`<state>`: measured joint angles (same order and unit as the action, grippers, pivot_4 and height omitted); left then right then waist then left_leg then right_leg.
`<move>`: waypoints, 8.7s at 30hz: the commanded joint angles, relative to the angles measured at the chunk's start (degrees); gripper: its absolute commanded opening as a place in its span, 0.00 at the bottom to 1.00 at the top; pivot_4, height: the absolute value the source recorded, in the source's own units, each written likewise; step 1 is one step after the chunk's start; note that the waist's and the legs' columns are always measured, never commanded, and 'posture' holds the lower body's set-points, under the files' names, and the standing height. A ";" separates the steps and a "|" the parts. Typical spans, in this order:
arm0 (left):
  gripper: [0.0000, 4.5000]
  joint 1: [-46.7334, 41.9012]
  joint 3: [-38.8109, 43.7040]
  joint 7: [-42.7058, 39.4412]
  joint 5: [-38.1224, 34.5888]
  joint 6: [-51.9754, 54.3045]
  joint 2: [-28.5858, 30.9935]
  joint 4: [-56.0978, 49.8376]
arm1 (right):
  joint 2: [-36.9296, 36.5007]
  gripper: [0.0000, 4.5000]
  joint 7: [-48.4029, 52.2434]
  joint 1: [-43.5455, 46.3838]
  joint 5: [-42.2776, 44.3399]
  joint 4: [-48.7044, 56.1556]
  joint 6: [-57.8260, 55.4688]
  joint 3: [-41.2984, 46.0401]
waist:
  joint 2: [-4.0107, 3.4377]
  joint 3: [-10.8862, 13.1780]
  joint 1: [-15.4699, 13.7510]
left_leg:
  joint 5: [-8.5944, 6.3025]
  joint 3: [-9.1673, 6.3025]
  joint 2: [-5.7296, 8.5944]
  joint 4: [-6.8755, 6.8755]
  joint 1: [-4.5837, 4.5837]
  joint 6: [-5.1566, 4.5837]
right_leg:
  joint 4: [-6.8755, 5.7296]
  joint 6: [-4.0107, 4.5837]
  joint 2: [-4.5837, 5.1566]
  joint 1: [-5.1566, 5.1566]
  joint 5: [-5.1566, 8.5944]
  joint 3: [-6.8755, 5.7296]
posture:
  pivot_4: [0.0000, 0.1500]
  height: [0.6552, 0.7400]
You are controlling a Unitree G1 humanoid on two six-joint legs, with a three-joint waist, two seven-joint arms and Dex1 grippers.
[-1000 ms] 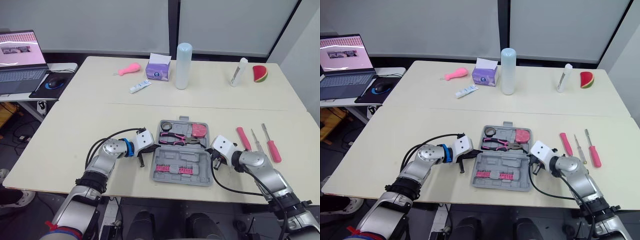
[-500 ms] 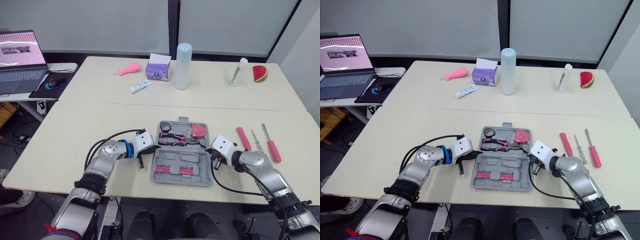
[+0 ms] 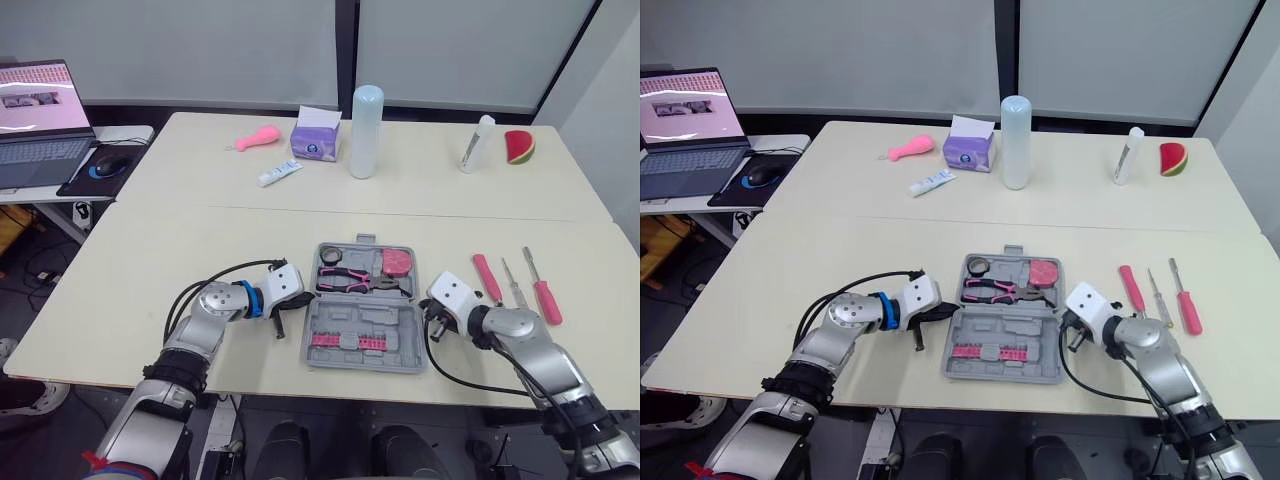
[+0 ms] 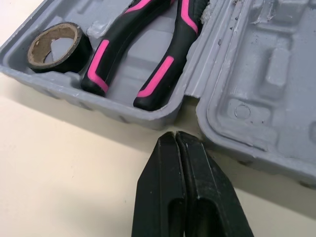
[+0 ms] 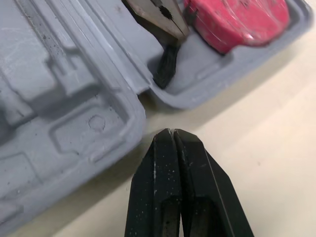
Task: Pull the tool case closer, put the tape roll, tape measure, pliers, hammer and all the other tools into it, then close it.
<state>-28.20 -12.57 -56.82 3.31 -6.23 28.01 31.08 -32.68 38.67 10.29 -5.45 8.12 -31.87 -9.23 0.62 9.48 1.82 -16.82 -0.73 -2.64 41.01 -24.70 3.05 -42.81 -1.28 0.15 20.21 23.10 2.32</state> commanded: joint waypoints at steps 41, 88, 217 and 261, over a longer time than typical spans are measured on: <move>1.00 40.76 34.88 12.63 -25.25 14.04 5.38 -29.49 | 12.38 0.98 -6.81 -45.01 27.57 21.49 12.61 51.69 | -0.01 -0.16 0.00 | -0.13 -0.01 0.00 -0.49 0.82 -0.17 | 0.81 0.00 0.01 -1.04 0.01 0.15 | 1.00 0.44; 1.00 -0.63 1.28 -2.01 -27.37 33.92 4.47 -47.61 | -3.32 0.79 -18.57 1.98 15.13 -12.80 -2.84 22.03 | -0.02 -0.11 -0.17 | -0.01 0.08 0.06 -0.42 0.59 0.01 | 0.91 0.00 -0.20 -0.93 0.01 0.24 | 1.00 0.44; 1.00 5.95 2.92 -12.40 -23.44 21.57 13.93 -46.21 | -36.71 0.98 19.07 6.53 2.17 14.15 20.03 -12.13 | -0.22 0.15 0.14 | -0.10 -0.18 0.07 -0.38 0.26 -0.18 | 1.03 0.00 -0.23 -0.63 0.01 0.18 | 1.00 0.44; 1.00 10.68 2.04 -8.79 -24.04 25.20 13.32 -53.72 | -12.68 0.15 36.98 36.93 -27.83 -39.04 77.67 -31.08 | -0.03 0.23 0.01 | 0.03 -0.25 0.00 -0.10 0.47 0.04 | 0.80 0.01 -0.02 -0.90 0.00 0.01 | 1.00 0.44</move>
<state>-17.67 -11.02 -65.76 -20.16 19.38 41.34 -20.38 -45.32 75.19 48.81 -34.26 -31.58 45.72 -39.66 0.59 9.71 1.84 -16.80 -0.98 -2.65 40.91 -24.23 3.09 -42.00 -1.27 0.14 19.30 23.10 2.32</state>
